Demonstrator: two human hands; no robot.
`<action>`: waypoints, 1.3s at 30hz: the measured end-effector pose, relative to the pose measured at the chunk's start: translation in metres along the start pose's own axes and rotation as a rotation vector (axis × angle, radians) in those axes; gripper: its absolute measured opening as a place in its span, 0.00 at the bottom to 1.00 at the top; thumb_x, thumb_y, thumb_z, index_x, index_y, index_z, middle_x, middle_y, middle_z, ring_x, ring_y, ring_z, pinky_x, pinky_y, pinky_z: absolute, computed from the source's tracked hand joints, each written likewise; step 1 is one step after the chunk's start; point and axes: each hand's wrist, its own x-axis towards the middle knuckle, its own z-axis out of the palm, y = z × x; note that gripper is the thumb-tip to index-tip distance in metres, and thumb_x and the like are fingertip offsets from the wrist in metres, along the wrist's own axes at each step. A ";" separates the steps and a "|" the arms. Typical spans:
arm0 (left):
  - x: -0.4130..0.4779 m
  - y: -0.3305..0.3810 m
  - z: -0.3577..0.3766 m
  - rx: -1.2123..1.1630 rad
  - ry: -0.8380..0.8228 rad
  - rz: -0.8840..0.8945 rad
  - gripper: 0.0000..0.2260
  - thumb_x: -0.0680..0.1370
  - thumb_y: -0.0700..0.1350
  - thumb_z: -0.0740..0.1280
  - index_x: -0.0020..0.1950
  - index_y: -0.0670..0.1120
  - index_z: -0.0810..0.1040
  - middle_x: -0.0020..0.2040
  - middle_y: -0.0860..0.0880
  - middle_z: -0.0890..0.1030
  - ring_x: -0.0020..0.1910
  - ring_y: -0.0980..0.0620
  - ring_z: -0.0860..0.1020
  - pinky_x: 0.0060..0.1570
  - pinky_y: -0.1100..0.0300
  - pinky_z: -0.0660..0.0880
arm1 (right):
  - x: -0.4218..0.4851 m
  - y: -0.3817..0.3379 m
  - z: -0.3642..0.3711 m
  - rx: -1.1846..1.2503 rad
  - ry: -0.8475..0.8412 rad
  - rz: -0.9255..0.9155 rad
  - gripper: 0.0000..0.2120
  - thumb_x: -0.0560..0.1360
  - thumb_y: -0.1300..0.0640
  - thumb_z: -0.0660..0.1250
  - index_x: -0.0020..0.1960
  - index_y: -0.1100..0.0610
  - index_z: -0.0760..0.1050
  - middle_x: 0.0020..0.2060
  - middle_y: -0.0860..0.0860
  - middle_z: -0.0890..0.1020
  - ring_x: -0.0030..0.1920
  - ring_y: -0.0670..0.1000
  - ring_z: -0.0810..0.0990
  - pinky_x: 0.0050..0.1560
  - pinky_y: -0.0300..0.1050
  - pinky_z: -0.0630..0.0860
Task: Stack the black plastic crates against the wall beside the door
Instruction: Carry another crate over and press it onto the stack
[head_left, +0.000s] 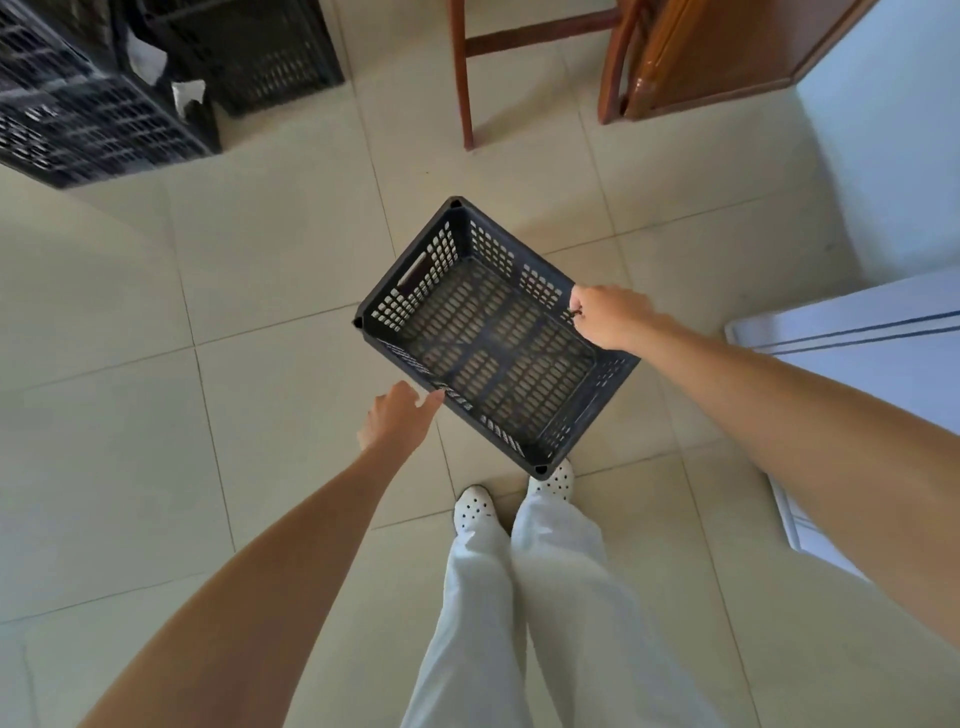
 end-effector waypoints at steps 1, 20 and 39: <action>0.016 -0.001 0.015 -0.017 -0.048 -0.028 0.26 0.79 0.64 0.61 0.67 0.46 0.74 0.64 0.45 0.78 0.62 0.42 0.76 0.51 0.52 0.71 | 0.015 0.007 0.013 0.008 0.005 0.005 0.13 0.79 0.57 0.58 0.62 0.56 0.71 0.56 0.56 0.79 0.52 0.59 0.79 0.48 0.49 0.73; 0.207 0.026 0.156 -1.013 0.317 -0.586 0.38 0.74 0.43 0.75 0.79 0.44 0.57 0.75 0.43 0.63 0.71 0.39 0.68 0.71 0.44 0.67 | 0.222 0.072 0.158 0.670 0.036 0.329 0.27 0.76 0.61 0.62 0.74 0.55 0.63 0.69 0.55 0.73 0.66 0.58 0.74 0.66 0.54 0.70; 0.046 0.164 -0.108 -0.923 0.154 -0.202 0.28 0.74 0.42 0.74 0.69 0.47 0.65 0.64 0.42 0.75 0.58 0.40 0.79 0.57 0.41 0.79 | 0.021 0.102 -0.116 1.158 0.058 0.657 0.20 0.73 0.66 0.66 0.65 0.64 0.73 0.61 0.62 0.77 0.62 0.62 0.76 0.65 0.58 0.72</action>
